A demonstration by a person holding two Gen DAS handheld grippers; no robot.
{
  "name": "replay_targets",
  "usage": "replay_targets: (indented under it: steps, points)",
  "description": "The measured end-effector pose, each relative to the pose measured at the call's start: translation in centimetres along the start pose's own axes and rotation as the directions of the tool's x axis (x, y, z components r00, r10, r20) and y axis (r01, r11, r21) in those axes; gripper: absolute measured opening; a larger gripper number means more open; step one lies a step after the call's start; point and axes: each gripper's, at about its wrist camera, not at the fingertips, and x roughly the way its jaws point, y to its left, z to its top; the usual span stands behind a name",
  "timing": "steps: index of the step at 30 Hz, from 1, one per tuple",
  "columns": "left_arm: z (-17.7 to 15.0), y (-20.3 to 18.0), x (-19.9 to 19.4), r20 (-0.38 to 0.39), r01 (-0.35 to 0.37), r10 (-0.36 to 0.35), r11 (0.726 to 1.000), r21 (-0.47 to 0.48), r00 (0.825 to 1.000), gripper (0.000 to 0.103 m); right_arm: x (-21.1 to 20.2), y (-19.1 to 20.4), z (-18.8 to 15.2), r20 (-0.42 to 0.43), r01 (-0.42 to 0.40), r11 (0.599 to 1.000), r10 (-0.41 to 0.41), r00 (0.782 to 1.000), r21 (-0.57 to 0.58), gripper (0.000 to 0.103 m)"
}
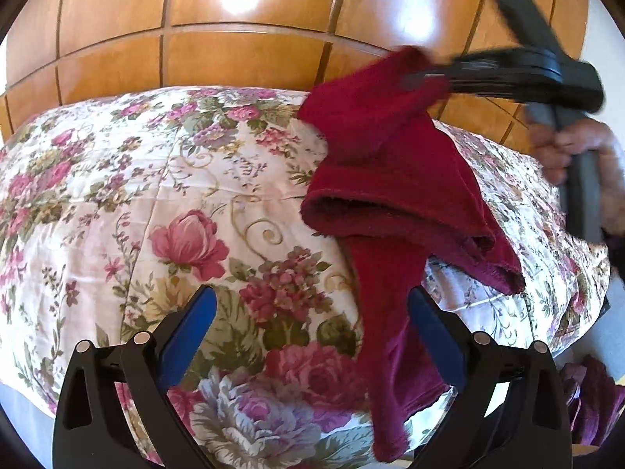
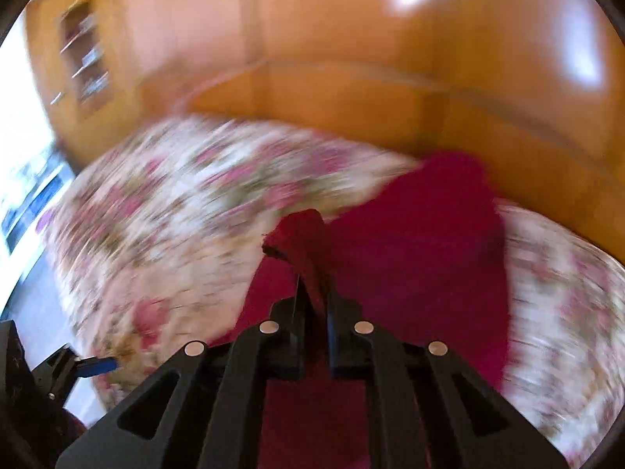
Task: Fold small clothes
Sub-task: 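Grasp the sweater edge with the right tool and lift it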
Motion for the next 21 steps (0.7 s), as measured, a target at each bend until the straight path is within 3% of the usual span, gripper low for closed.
replay_targets:
  steps: [2,4,5,8,10,13,15,17,19,20,21]
  points:
    - [0.4,-0.5,0.1,0.002,-0.002,0.002,1.0,0.012,1.0,0.097,-2.4,-5.6,-0.8,0.014,0.131,0.987,-0.133,0.991,0.09,0.007]
    - [0.7,-0.8,0.3,-0.002,-0.002,0.002,1.0,0.018,1.0,0.097,-3.8,-9.9,-1.7,0.002,0.244,0.958,-0.247,0.969,0.152,0.007]
    - [0.8,-1.0,0.4,-0.003,-0.003,0.003,1.0,0.021,1.0,0.097,-4.8,-12.9,-2.4,-0.016,0.324,0.928,-0.327,0.945,0.185,0.007]
    - [1.2,-1.7,0.8,-0.012,-0.029,0.03,0.998,0.049,0.999,0.097,-5.8,-18.6,-4.2,-0.076,0.458,0.848,-0.455,0.887,0.265,0.006]
    - [1.4,-2.1,1.1,-0.018,-0.039,0.04,0.998,0.058,0.999,0.097,-6.5,-22.8,-5.7,-0.136,0.562,0.767,-0.549,0.824,0.309,0.006]
    - [1.7,-2.3,1.4,-0.029,-0.04,0.041,0.998,0.05,0.999,0.097,-7.0,-27.7,-8.0,-0.226,0.669,0.654,-0.634,0.739,0.353,0.006]
    - [1.9,-2.2,1.5,-0.036,-0.048,0.05,0.998,0.046,0.998,0.097,-7.2,-30.4,-9.4,-0.283,0.714,0.589,-0.661,0.695,0.38,0.006]
    - [2.0,-2.2,1.7,-0.041,-0.05,0.052,0.998,0.039,0.998,0.097,-7.2,-32.7,-11.2,-0.336,0.724,0.54,-0.648,0.683,0.431,0.007]
    - [2.2,-2.0,1.8,-0.046,-0.054,0.055,0.998,0.028,0.997,0.097,-7.6,-33.5,-12.3,-0.354,0.711,0.515,-0.628,0.693,0.479,0.02]
    - [2.2,-2.0,1.8,-0.047,-0.056,0.057,0.998,0.025,0.997,0.097,-7.8,-33.2,-12.7,-0.349,0.71,0.505,-0.633,0.691,0.49,0.04]
    - [2.2,-1.9,1.9,-0.049,-0.056,0.057,0.998,0.02,0.997,0.097,-8.3,-32.7,-13.0,-0.328,0.694,0.51,-0.631,0.704,0.508,0.062]
